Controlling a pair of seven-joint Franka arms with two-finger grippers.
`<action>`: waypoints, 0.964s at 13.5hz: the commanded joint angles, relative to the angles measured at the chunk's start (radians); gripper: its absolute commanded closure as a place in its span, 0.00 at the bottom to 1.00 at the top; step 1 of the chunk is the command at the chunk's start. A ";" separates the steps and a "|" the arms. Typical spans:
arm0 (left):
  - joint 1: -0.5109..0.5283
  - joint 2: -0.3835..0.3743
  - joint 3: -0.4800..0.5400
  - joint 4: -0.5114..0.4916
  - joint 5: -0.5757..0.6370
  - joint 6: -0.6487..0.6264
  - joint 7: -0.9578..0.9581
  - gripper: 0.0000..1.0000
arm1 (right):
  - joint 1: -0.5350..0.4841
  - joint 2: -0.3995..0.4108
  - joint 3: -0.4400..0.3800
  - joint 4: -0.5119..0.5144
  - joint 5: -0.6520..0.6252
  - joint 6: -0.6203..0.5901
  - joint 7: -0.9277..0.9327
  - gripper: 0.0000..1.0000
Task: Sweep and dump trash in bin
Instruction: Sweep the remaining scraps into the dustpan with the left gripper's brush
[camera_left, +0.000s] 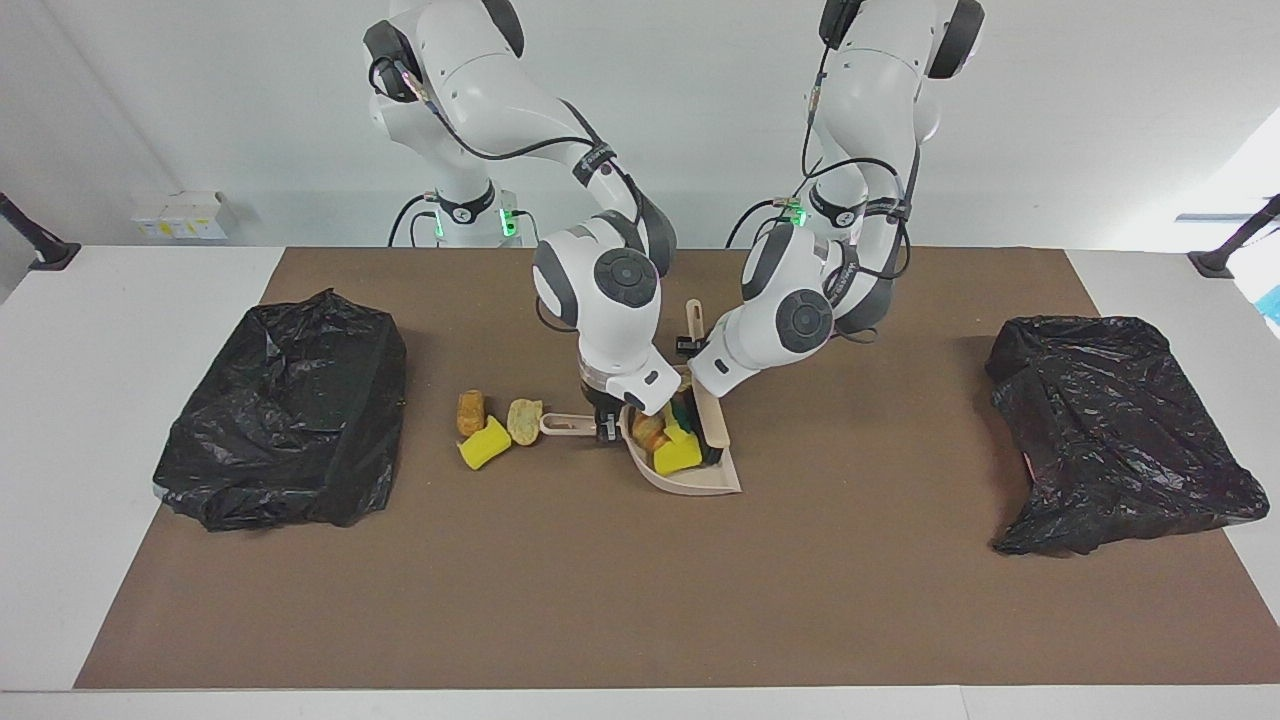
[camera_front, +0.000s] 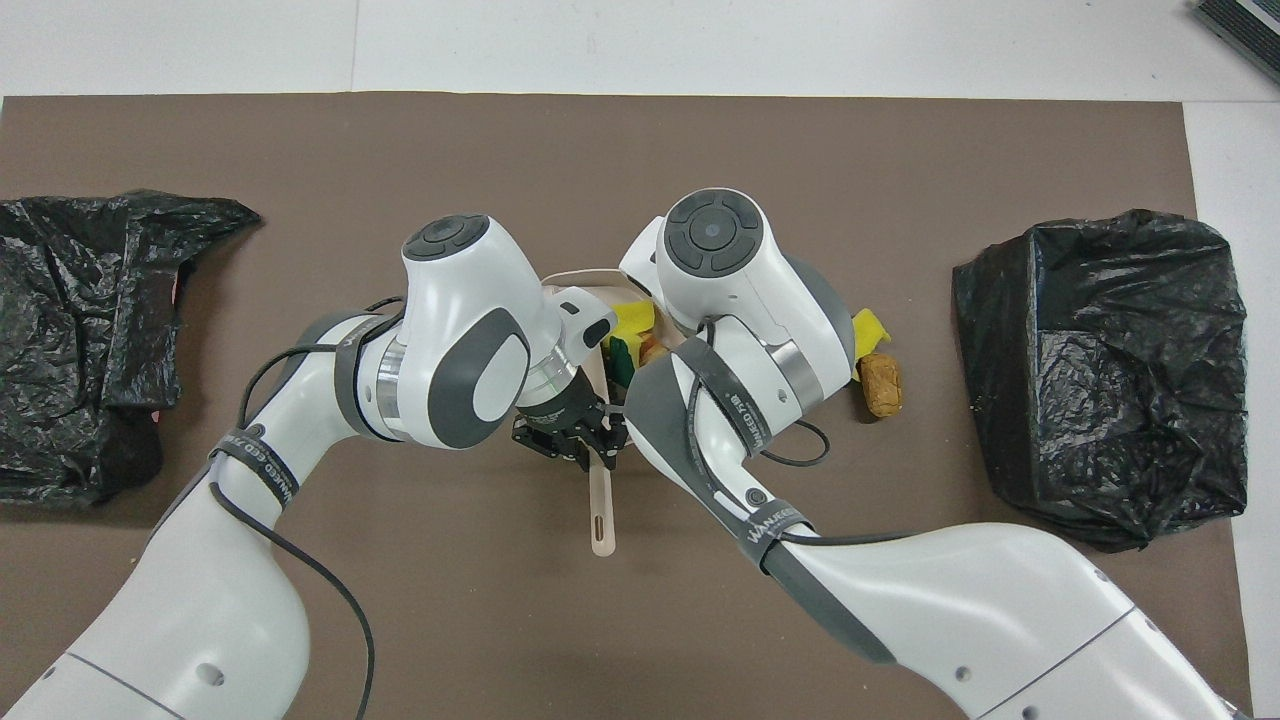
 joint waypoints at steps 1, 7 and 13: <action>0.089 -0.027 0.000 0.019 -0.034 -0.105 0.017 1.00 | -0.011 -0.011 0.006 -0.028 -0.005 0.042 0.023 1.00; 0.237 -0.090 0.019 -0.027 -0.014 -0.224 0.000 1.00 | -0.011 -0.009 0.006 -0.028 -0.005 0.042 0.020 1.00; 0.067 -0.198 0.016 -0.232 0.029 -0.089 -0.181 1.00 | -0.050 -0.024 0.009 -0.022 -0.003 0.070 -0.006 1.00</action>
